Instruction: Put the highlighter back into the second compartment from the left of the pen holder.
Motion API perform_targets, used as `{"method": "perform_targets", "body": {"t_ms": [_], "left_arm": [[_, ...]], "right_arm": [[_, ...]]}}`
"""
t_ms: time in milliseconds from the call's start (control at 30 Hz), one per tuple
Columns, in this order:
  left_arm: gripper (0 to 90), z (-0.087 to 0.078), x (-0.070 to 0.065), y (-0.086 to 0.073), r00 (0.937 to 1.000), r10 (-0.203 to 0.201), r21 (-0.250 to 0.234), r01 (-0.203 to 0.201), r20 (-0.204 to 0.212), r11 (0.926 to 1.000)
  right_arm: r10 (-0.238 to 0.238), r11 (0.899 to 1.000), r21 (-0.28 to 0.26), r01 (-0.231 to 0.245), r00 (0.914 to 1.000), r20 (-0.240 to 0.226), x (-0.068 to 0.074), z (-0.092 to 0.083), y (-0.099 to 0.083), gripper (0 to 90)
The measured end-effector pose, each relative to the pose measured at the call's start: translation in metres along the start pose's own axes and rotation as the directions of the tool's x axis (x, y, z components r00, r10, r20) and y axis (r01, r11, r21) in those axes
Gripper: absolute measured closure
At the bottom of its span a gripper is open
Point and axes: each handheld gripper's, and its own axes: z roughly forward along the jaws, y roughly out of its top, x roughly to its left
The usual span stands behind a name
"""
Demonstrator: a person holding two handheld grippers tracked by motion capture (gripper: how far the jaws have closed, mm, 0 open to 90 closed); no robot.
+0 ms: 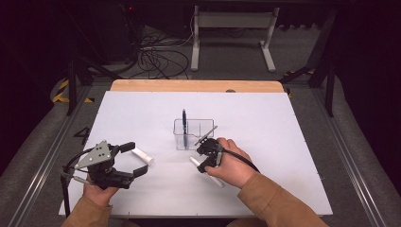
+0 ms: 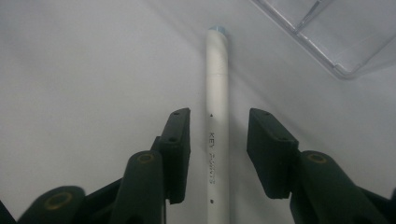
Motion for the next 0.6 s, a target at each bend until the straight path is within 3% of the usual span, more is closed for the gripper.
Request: {"method": "perform_targets", "body": {"t_ms": [400,600], "left_arm": [[7.9,-0.001,0.000,-0.001,1.0000,0.001,-0.003,-0.001,0.001,1.0000],[8.0,-0.002,0.000,-0.001,1.0000,0.000,-0.001,0.000,0.001,1.0000]], "right_arm": [[-0.009,1.000,0.024,0.008,0.9996,0.028,0.006,0.008,0.004,69.9],[-0.023,0.999,0.028,0.021,0.9972,0.072,0.010,0.014,0.003,74.6]]}}
